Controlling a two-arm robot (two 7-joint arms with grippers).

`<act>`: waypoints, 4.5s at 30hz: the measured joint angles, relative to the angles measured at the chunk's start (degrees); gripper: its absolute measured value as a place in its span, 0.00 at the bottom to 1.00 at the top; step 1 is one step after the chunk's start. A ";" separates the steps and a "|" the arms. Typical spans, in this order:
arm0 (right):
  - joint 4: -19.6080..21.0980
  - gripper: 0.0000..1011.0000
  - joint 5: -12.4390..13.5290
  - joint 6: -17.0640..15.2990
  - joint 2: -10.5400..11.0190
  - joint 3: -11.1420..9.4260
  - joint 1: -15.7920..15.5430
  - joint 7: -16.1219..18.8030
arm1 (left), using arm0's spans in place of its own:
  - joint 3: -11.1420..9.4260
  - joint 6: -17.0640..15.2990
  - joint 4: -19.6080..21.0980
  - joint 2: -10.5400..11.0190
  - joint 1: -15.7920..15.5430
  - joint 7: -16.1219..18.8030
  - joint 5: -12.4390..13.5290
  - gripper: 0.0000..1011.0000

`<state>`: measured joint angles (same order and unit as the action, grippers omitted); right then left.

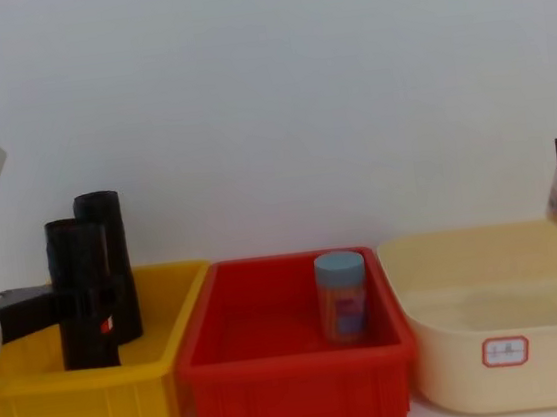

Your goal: Pick up the garbage bag with the one hand and transfer it to the other hand.

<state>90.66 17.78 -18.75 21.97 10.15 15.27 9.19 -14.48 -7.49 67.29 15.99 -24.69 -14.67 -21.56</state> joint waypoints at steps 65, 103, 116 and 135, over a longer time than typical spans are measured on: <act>-1.90 0.99 -0.82 2.56 -0.68 1.20 1.17 3.81 | -2.54 5.25 -9.43 -3.33 -18.61 -22.45 -8.18 0.48; -3.23 0.99 -1.63 4.24 0.11 8.73 5.90 11.28 | -13.22 16.78 -57.49 -17.57 -45.15 -51.87 -15.39 0.48; -10.88 0.99 -5.04 4.02 -3.17 12.08 12.74 11.09 | -14.11 17.90 -61.32 -18.65 -47.12 -53.91 -16.21 0.48; -9.51 0.99 -5.49 5.37 -3.49 15.56 17.93 17.46 | -14.52 18.37 -63.04 -19.13 -48.01 -54.76 -16.55 0.48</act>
<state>81.15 12.29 -13.38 18.48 25.71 33.20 26.65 -28.99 10.88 4.25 -3.14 -72.70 -69.43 -38.10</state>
